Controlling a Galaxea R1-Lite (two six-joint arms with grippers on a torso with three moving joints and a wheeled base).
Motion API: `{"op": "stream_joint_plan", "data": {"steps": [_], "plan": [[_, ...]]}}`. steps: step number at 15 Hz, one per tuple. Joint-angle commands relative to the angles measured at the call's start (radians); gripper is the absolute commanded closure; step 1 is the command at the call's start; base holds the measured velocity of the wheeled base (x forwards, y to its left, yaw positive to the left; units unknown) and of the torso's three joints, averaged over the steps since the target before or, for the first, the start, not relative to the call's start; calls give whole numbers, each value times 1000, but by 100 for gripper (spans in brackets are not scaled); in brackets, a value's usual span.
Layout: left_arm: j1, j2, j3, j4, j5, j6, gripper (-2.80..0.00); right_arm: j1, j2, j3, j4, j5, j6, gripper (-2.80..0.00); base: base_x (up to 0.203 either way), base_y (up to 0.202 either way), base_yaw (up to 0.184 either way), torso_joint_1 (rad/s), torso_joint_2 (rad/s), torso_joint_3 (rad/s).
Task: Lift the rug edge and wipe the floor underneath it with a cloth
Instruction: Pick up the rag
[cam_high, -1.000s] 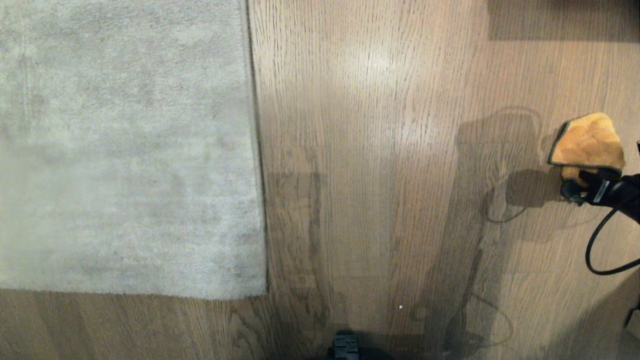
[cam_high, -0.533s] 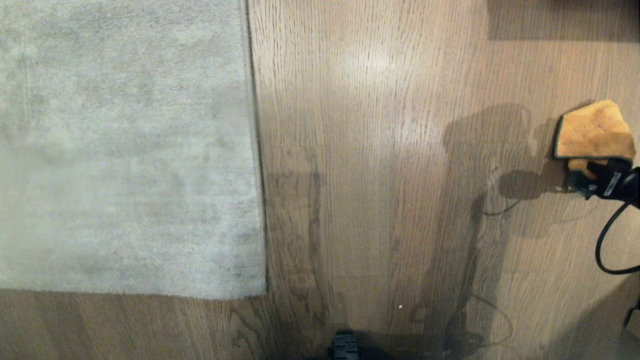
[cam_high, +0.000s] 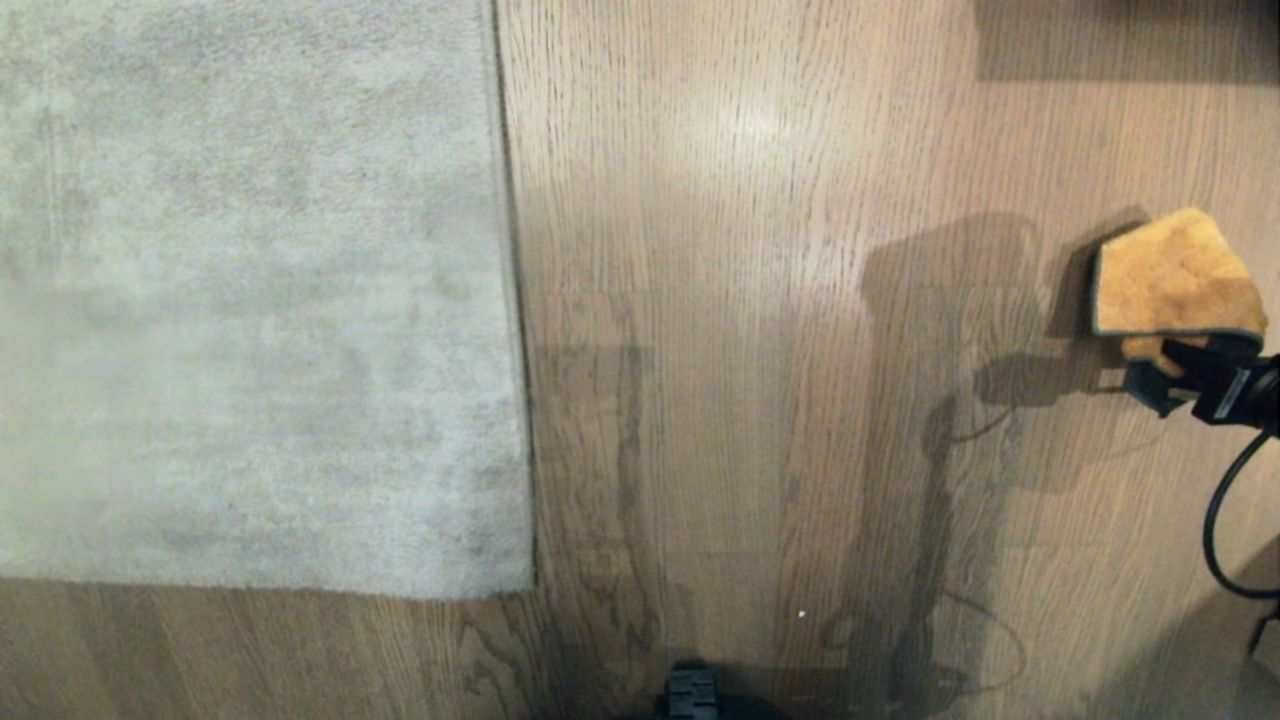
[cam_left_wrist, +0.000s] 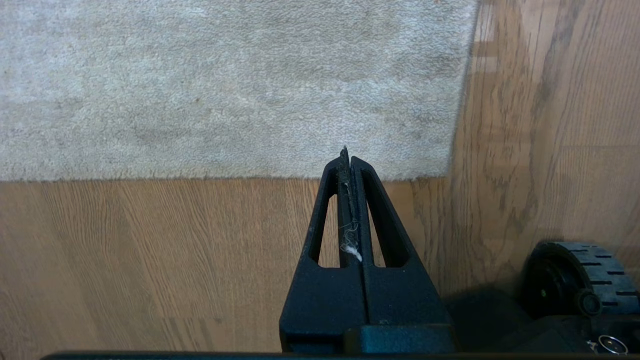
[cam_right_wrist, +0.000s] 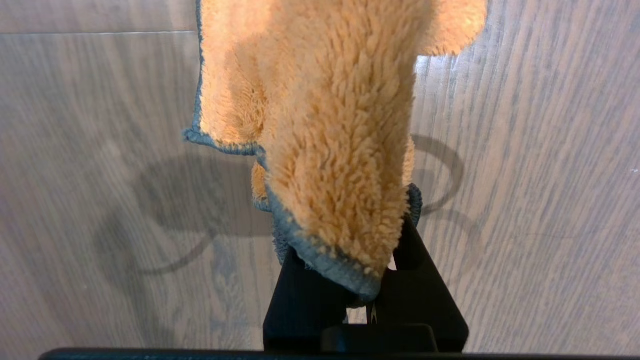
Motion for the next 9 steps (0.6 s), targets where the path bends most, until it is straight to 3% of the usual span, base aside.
{"op": "stream_joint_plan", "data": {"steps": [1, 9], "plan": [[0, 0, 0, 0, 0, 0, 0, -1, -16, 12, -7, 6, -8, 0, 0, 0, 0, 0, 0, 0], [0, 0, 0, 0, 0, 0, 0, 15, -84, 103, 2, 66, -12, 0, 0, 0, 0, 0, 0, 0]]}}
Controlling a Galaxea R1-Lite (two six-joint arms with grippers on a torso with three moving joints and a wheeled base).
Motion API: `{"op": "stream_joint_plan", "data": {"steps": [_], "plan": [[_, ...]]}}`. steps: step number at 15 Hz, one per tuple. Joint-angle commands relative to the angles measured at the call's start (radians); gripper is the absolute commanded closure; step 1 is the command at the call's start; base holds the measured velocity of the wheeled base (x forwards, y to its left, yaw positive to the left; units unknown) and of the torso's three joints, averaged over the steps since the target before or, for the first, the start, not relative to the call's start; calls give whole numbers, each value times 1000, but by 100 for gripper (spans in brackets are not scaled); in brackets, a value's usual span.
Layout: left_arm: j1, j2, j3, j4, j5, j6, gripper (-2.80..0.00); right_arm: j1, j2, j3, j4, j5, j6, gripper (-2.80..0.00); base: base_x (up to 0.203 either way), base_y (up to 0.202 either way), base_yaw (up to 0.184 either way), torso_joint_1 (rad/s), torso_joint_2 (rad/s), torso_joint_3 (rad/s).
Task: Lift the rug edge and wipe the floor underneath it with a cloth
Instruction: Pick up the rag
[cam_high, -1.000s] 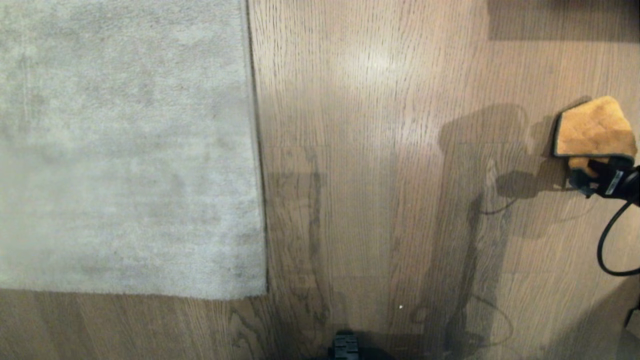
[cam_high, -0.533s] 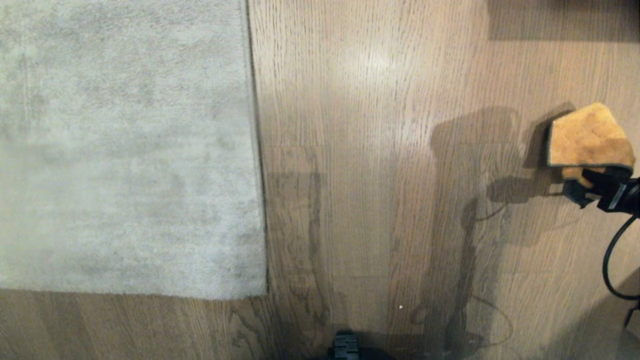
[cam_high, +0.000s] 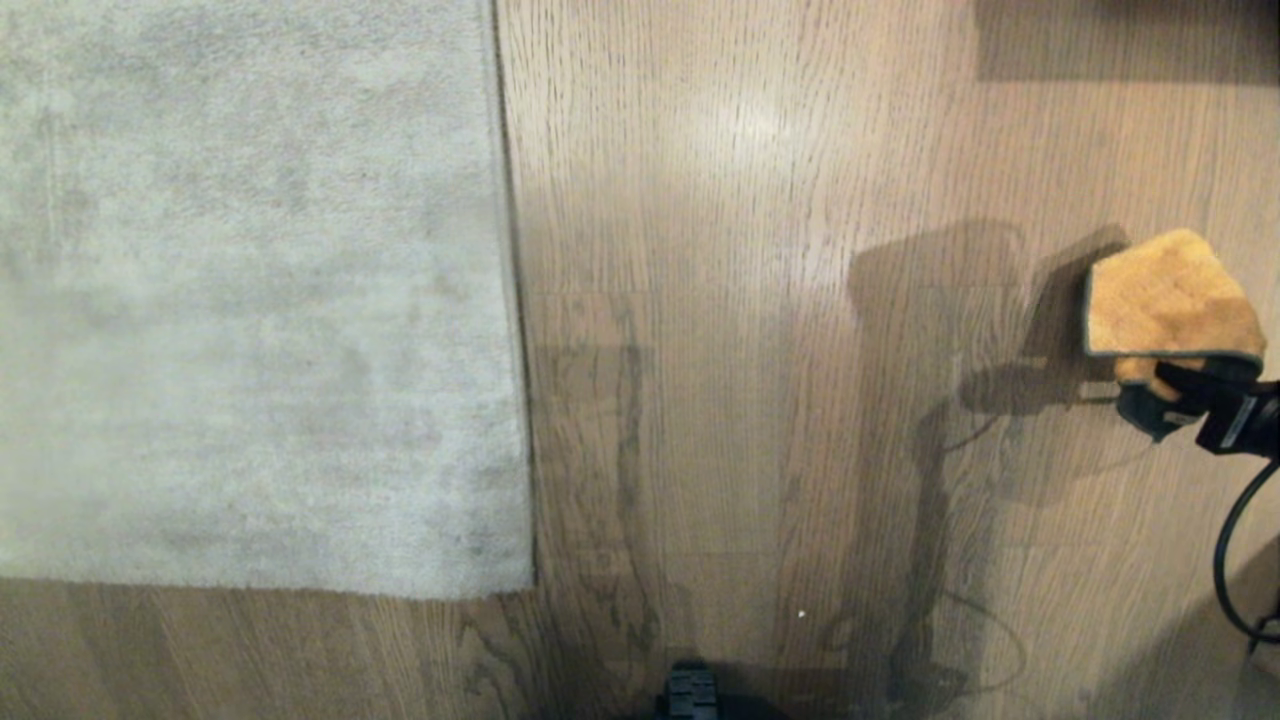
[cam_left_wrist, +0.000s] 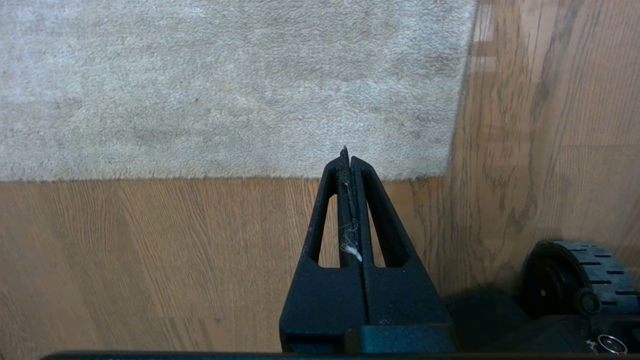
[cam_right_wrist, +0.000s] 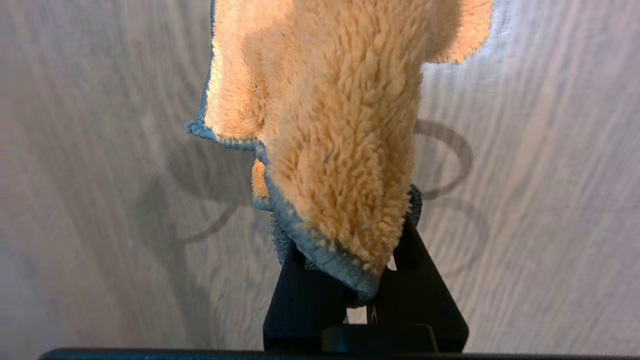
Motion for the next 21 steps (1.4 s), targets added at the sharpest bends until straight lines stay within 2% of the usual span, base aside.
{"op": "stream_joint_plan", "data": {"steps": [1, 7, 10, 21], "plan": [[0, 0, -1, 0, 0, 0, 0, 19, -29, 18, -3, 3, 0, 0, 0, 0, 0, 0, 0, 0], [0, 0, -1, 0, 0, 0, 0, 72, -83, 106, -10, 3, -7, 0, 0, 0, 0, 0, 0, 0], [0, 0, -1, 0, 0, 0, 0, 74, -108, 158, -12, 5, -40, 0, 0, 0, 0, 0, 0, 0], [0, 0, 0, 0, 0, 0, 0, 72, -192, 230, -12, 3, -43, 0, 0, 0, 0, 0, 0, 0]]}}
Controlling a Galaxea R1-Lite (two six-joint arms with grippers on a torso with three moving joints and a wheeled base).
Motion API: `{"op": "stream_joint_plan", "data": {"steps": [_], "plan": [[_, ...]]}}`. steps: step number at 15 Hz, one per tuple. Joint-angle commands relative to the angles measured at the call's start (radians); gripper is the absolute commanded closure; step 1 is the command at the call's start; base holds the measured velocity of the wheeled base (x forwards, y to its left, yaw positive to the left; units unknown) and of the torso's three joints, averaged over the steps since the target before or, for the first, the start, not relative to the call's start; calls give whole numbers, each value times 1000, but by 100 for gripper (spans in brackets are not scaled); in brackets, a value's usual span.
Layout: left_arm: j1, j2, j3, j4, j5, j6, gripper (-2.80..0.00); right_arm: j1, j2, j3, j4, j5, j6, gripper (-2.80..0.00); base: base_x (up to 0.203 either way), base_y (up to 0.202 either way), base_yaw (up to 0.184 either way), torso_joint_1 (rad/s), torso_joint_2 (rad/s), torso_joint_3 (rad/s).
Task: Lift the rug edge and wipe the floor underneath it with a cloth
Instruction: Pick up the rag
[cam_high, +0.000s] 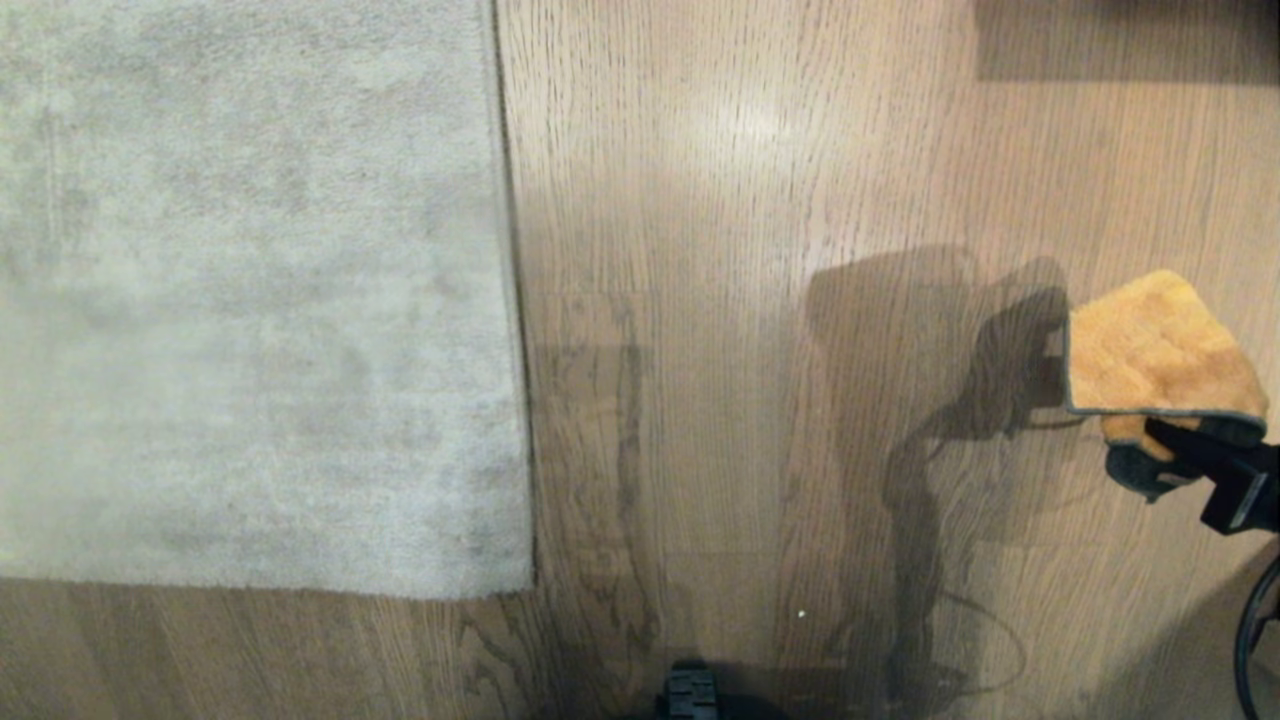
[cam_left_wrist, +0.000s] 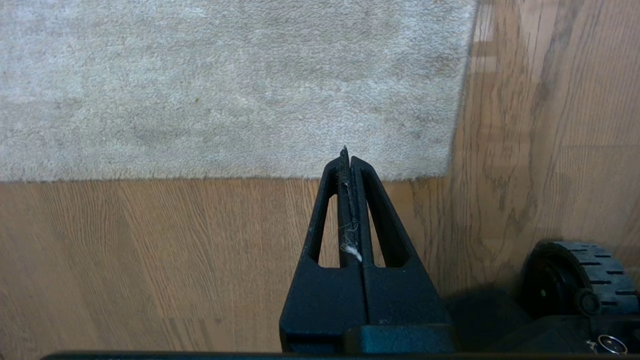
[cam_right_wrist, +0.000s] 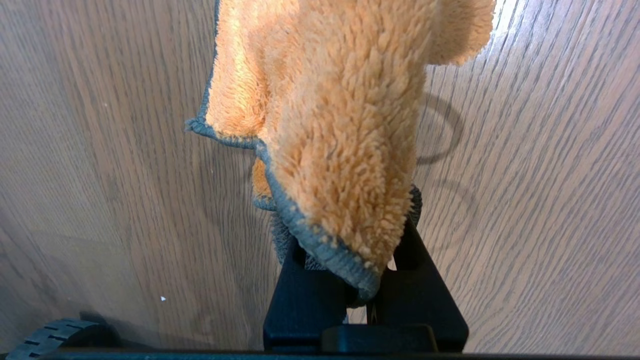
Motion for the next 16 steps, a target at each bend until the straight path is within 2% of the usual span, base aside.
{"op": "stream_joint_plan", "data": {"steps": [1, 10, 16], "plan": [[0, 0, 0, 0, 0, 0, 0, 0, -11, 10, -7, 3, -1, 0, 0, 0, 0, 0, 0, 0], [0, 0, 0, 0, 0, 0, 0, 0, -126, 51, 17, 2, -1, 0, 0, 0, 0, 0, 0, 0], [0, 0, 0, 0, 0, 0, 0, 19, -325, 86, 178, 1, -47, 0, 0, 0, 0, 0, 0, 0]]}}
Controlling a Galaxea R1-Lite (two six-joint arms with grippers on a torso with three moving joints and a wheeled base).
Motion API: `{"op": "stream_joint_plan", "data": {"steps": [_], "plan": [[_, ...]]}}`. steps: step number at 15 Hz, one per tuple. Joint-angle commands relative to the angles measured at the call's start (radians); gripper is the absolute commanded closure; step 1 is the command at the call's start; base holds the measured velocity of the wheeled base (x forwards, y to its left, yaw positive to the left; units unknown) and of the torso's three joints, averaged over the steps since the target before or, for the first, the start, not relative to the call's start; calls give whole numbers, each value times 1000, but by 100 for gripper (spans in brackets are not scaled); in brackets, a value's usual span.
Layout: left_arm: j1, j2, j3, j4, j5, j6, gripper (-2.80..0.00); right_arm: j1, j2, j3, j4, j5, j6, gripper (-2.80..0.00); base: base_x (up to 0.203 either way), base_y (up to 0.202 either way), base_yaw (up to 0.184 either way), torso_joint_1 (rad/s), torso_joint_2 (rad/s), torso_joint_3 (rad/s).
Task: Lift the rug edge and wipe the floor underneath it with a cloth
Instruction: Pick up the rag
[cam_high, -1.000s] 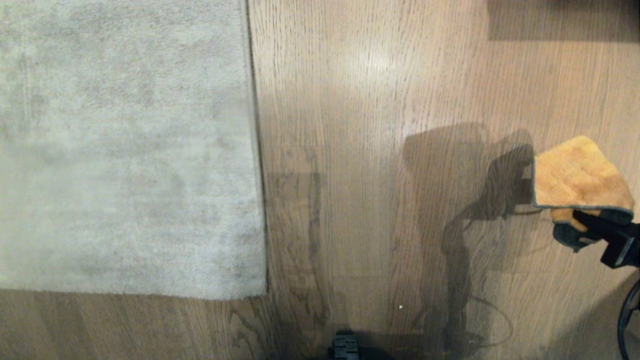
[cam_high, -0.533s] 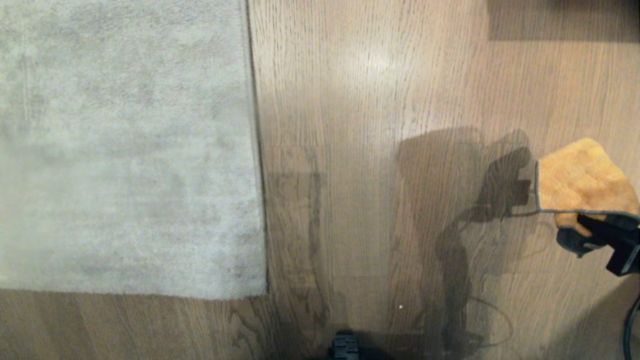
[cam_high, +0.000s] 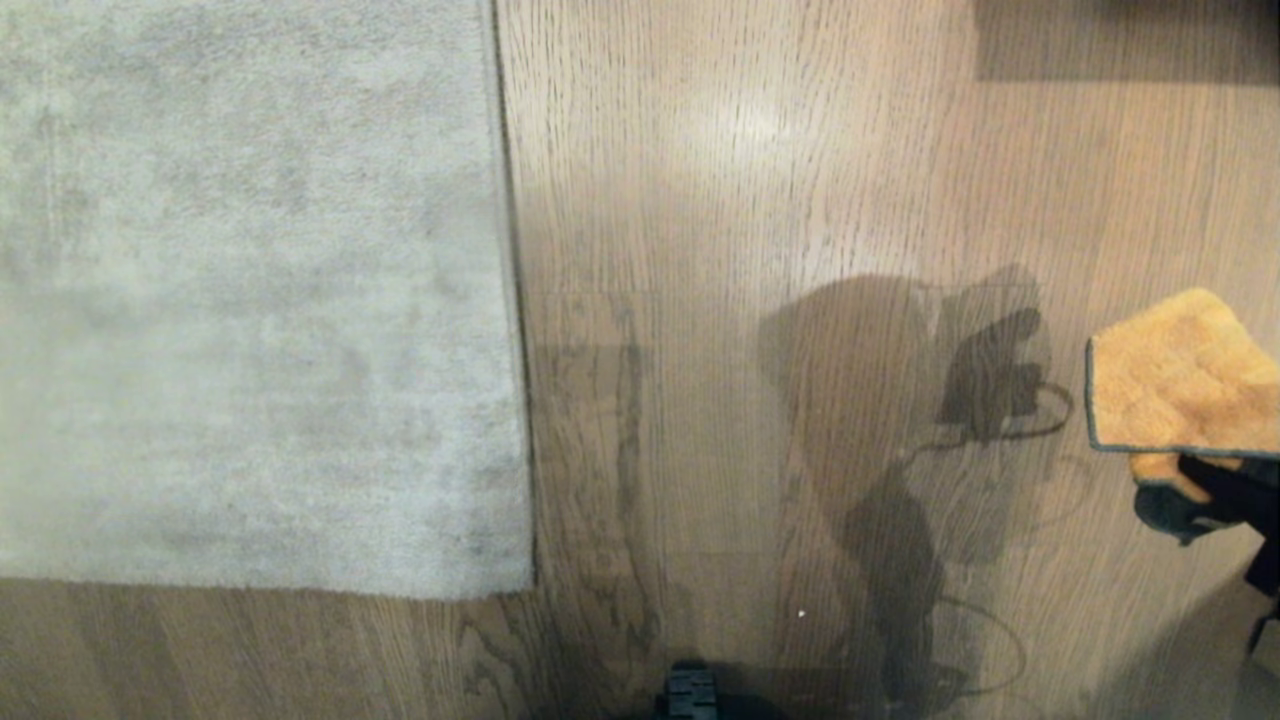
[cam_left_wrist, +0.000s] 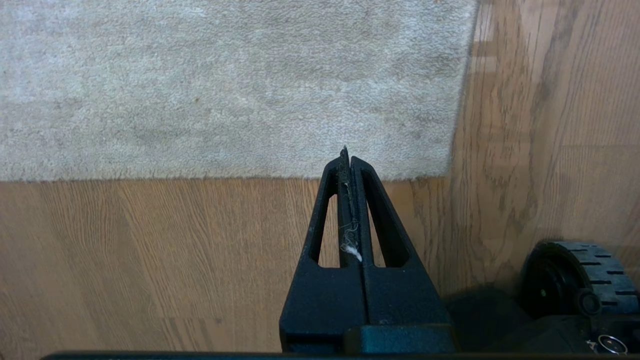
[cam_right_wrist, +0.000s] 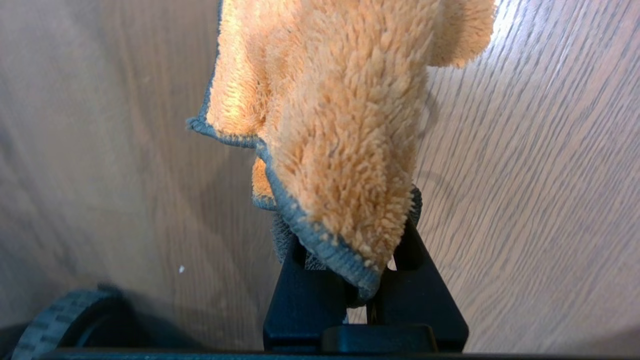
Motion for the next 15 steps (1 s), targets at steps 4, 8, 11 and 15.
{"op": "stream_joint_plan", "data": {"steps": [4, 8, 11, 15], "plan": [[0, 0, 0, 0, 0, 0, 0, 104, -231, 19, 168, -11, -22, 0, 0, 0, 0, 0, 0, 0], [0, 0, 1, 0, 0, 0, 0, 260, -362, 59, 255, -167, -51, 0, 0, 0, 0, 0, 0, 0], [0, 0, 0, 0, 0, 0, 0, 279, -510, 60, 397, -232, -56, 0, 0, 0, 0, 0, 0, 0], [0, 0, 0, 0, 0, 0, 0, 284, -763, 104, 563, -257, -61, 0, 0, 0, 0, 0, 0, 0]]}}
